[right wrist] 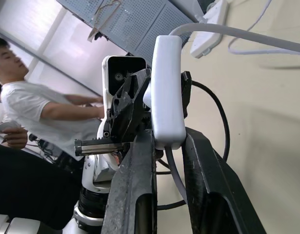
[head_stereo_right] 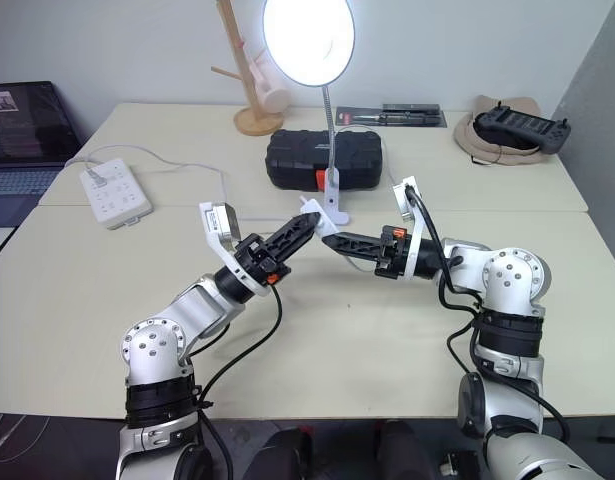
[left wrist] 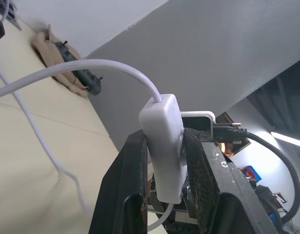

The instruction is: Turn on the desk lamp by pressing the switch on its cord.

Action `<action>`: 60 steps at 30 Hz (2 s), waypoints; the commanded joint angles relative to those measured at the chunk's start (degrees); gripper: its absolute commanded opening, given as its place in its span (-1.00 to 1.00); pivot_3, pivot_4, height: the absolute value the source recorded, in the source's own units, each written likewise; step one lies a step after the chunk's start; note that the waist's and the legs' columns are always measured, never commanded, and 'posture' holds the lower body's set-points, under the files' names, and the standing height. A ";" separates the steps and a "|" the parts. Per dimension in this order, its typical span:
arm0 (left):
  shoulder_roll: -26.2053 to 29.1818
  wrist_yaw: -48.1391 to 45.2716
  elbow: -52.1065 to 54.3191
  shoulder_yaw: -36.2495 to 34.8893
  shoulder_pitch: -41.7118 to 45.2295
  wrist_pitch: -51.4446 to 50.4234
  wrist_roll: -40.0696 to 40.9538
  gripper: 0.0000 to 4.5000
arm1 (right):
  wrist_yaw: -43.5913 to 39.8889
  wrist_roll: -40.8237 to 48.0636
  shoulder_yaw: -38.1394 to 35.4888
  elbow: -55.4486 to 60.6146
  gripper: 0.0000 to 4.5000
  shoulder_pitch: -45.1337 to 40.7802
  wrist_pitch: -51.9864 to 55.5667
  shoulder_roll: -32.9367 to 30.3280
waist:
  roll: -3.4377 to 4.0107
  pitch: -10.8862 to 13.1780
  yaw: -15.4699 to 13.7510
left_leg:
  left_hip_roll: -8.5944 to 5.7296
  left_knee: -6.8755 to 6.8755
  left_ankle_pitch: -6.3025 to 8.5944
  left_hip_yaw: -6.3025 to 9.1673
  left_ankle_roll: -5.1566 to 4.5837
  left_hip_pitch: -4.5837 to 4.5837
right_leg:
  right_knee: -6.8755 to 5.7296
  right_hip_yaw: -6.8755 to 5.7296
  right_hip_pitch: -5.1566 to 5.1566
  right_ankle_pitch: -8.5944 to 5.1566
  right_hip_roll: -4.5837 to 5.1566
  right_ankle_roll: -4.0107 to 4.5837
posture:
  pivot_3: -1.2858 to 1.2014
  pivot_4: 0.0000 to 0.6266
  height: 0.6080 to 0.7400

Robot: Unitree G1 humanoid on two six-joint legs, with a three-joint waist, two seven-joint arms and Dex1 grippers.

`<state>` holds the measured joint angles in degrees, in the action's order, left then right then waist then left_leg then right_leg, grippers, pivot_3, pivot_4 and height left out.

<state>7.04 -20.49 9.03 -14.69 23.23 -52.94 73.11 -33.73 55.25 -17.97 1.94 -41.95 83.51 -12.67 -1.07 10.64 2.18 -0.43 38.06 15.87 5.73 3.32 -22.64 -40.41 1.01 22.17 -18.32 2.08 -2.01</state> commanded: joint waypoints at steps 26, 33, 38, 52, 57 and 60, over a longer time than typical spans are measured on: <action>28.59 -8.62 6.39 -3.50 -6.27 -4.27 -2.80 0.77 | -12.41 -12.36 18.73 -2.00 -0.83 -3.87 -21.07 -12.64 | 0.03 0.02 0.59 | 0.05 -0.09 0.01 0.13 -0.02 -0.03 | 0.18 -0.03 0.00 0.00 -0.04 0.00 | 0.03 -0.52 1.00; 47.14 -25.59 7.87 4.35 -10.18 6.64 -23.54 0.97 | -17.06 -34.91 36.19 -9.03 -0.83 -4.21 -45.89 -17.00 | 0.13 0.09 0.96 | -0.02 -0.22 0.01 0.01 -0.01 -0.03 | 0.40 -0.02 0.03 0.00 -0.19 -0.01 | 0.03 -0.52 1.00; 51.06 -32.04 4.63 7.86 -8.73 13.44 -32.51 0.97 | -19.76 -46.97 44.74 -14.73 -0.83 -3.24 -60.86 -16.61 | 0.17 0.11 0.84 | 0.07 -0.23 0.01 -0.02 -0.01 -0.05 | 0.42 -0.02 0.06 0.03 -0.25 0.05 | 0.03 -0.52 1.00; 47.52 -34.27 2.00 10.67 -6.64 19.48 -42.51 1.00 | -26.08 -51.06 43.20 -20.50 -0.26 -2.40 -65.26 -14.52 | 0.16 0.12 0.72 | 0.12 -0.18 0.01 0.15 -0.01 -0.11 | 0.38 -0.08 0.06 0.04 -0.10 0.05 | 0.03 -0.52 1.00; 46.91 -35.57 0.89 10.65 -5.66 19.88 -43.79 1.00 | -28.13 -48.23 39.80 -15.96 0.35 -1.27 -61.32 -14.90 | 0.16 0.12 0.72 | 0.12 -0.17 0.01 0.18 -0.02 -0.14 | 0.38 -0.10 0.06 0.04 -0.09 0.05 | 0.03 -0.52 1.00; 47.16 -37.08 -0.63 10.72 -3.83 19.73 -44.13 1.00 | -30.46 -45.60 37.82 -9.19 0.72 0.73 -57.29 -17.44 | 0.16 0.12 0.66 | 0.11 -0.17 0.01 0.21 -0.02 -0.15 | 0.37 -0.12 0.07 0.04 -0.09 0.05 | 0.03 -0.52 1.00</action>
<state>53.71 -56.31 8.50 -3.17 17.95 -34.30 29.50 -62.38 7.16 22.81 -12.62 -41.71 23.92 -28.73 -0.91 10.77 2.83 -0.31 37.89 15.88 5.98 3.30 -22.80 -40.03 0.87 22.23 -18.28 1.99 -1.96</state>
